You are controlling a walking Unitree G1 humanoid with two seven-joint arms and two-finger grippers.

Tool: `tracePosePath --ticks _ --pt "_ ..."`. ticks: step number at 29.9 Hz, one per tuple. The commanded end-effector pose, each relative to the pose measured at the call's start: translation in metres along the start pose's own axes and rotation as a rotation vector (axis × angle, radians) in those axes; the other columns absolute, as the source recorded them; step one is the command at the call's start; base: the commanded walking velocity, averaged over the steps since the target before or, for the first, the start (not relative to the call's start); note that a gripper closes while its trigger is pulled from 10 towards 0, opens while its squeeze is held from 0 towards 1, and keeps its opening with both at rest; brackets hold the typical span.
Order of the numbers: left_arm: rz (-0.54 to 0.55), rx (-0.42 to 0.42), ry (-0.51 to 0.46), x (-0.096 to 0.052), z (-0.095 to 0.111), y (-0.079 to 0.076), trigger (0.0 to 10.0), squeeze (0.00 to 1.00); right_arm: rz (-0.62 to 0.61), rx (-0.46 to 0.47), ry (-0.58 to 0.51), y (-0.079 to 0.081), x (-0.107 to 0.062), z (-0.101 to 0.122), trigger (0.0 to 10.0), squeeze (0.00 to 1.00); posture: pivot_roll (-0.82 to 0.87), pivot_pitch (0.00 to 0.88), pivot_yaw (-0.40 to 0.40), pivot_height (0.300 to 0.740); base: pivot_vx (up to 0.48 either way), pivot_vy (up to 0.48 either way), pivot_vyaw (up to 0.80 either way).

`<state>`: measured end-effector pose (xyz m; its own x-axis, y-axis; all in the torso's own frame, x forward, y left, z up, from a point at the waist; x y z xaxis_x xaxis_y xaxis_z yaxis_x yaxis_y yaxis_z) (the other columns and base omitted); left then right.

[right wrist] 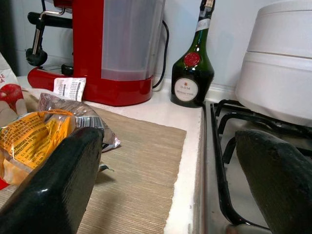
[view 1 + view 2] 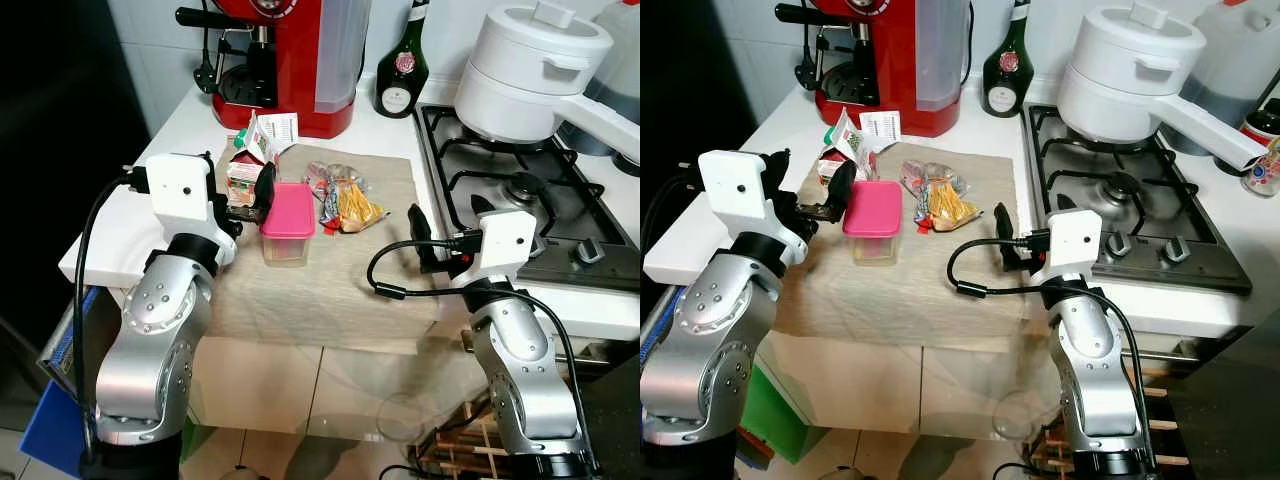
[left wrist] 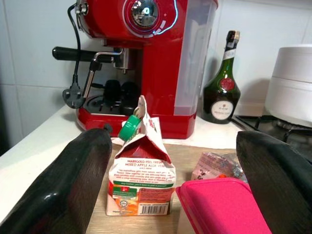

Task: Restocking fridge

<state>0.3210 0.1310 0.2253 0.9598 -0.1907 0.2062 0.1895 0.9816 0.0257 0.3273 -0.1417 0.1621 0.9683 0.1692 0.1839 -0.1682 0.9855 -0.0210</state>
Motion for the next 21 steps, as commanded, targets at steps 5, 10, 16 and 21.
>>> tracePosePath --ticks 5,10,16,21 --pt "-0.040 -0.017 -0.026 -0.0035 0.0066 -0.0035 10.0 0.00 0.000 -0.008 -0.018 -0.0019 0.0042 0.0038 10.0 0.00 0.02 0.000 -0.022 0.740 0.000 0.123 0.00" --pt "-0.068 -0.027 -0.027 -0.0049 0.0089 -0.0053 10.0 0.00 0.009 0.007 -0.020 0.0046 0.0046 0.0012 10.0 0.00 0.04 0.000 -0.015 0.740 -0.049 0.400 0.00" --pt "-0.071 -0.034 -0.036 -0.0035 0.0120 -0.0027 10.0 0.00 0.010 0.008 -0.023 0.0050 0.0046 0.0011 10.0 0.00 0.04 0.000 -0.013 0.740 0.000 0.443 0.00" --pt "-0.043 0.029 -0.052 -0.0009 0.0145 0.0028 10.0 0.00 0.001 -0.005 -0.017 0.0022 0.0055 0.0007 10.0 0.00 0.04 0.000 -0.018 0.740 0.000 0.475 -0.33"
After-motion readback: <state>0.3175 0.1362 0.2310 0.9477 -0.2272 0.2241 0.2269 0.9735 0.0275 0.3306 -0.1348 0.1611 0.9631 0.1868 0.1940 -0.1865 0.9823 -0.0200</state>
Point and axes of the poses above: a point about 5 cm out from each wrist's last joint towards the gripper, its own x axis pointing out of the wrist towards the gripper, its own z axis along the axis of the wrist's last joint, y = z × x, the point moved 5 cm from there along x, pointing out of the wrist towards the gripper, and after that the axes turned 2 degrees about x, right-handed, at the moved point
